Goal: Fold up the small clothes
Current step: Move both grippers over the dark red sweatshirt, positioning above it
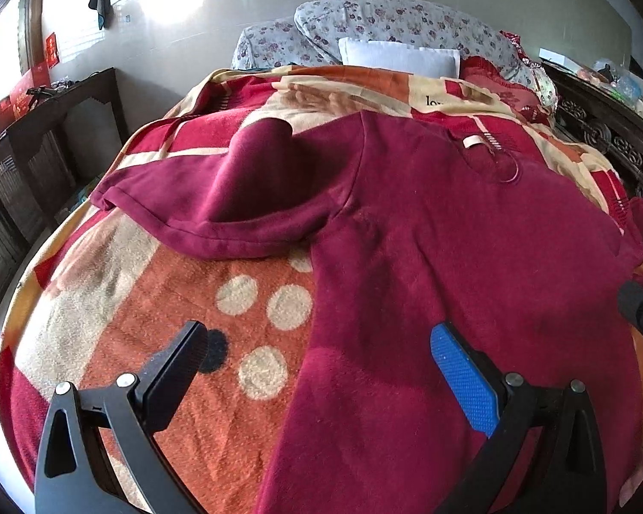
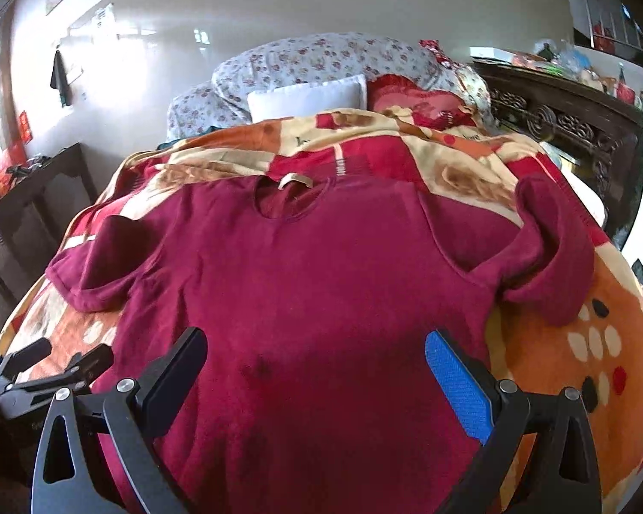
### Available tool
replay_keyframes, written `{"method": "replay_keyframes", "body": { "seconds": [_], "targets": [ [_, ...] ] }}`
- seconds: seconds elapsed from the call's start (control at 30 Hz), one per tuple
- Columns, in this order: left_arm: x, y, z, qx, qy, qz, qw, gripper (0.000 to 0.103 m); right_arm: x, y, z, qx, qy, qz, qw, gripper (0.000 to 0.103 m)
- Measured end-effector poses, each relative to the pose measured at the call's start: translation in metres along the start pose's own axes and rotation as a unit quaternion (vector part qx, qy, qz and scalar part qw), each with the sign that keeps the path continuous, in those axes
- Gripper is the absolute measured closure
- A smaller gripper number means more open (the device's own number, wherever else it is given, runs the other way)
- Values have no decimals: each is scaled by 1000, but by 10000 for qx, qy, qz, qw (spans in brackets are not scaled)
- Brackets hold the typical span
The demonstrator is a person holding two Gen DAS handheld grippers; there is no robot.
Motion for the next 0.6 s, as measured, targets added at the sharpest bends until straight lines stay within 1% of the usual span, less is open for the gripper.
{"method": "replay_keyframes", "body": {
  "seconds": [0.27,0.6],
  "targets": [
    [7,-1,-14,-92,-21,-72,9999,0,-1,0,-12,-89,-21,-20,10000,0],
    [7,-1,-19,-128,-31,-76,9999,0,-5,0,-23,-235,-79,0,9997,0]
  ]
}}
Point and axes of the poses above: each gripper's, at about its wrist camera, not at the fingertips, and z roughly against the way its jaws point, x to its right, y to its top, the point moved 1 cm from there along -z, roughly the way its jaws point, and after that the axes turned 14 degrees about -z, right-handed, at the moved point
